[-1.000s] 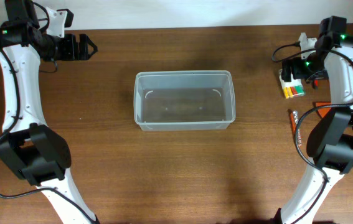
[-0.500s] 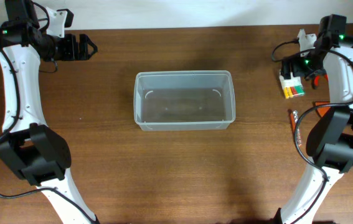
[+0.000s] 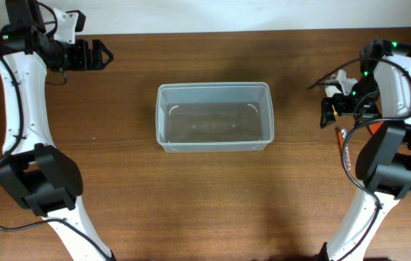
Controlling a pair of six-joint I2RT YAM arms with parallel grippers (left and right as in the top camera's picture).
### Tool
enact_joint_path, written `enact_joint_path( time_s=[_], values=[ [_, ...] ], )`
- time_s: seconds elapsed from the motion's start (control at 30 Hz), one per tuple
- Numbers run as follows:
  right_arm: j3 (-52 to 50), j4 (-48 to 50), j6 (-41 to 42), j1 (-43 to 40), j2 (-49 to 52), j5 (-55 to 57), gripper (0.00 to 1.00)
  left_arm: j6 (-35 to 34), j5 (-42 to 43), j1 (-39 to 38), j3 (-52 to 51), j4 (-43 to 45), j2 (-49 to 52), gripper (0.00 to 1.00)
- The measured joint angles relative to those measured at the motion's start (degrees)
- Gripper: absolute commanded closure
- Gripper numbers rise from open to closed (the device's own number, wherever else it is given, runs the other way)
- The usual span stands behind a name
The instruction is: Pack container
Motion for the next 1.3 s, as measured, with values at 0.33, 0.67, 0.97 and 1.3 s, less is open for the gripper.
enact_joint_path(
  time_s=[0.33,0.67,0.97,1.3],
  values=[
    [0.00,-7.41,5.05,-1.79,0.00,-0.07,0.01,0.00,0.00,0.00,0.00,0.00,0.00,0.01],
    [-0.13,-0.59,6.19,-5.42,-5.44,-4.00,0.01,0.00,0.00,0.00,0.00,0.02,0.00,0.01],
    [2.84,4.90,6.19,0.66,-7.37,-2.67,0.01,0.00,0.00,0.00,0.00,0.00,0.00,0.01],
    [30.60,2.99,9.73,5.07,0.55,0.55,0.01,0.02,0.00,0.00,0.00,0.00,0.00,0.01]
  ],
)
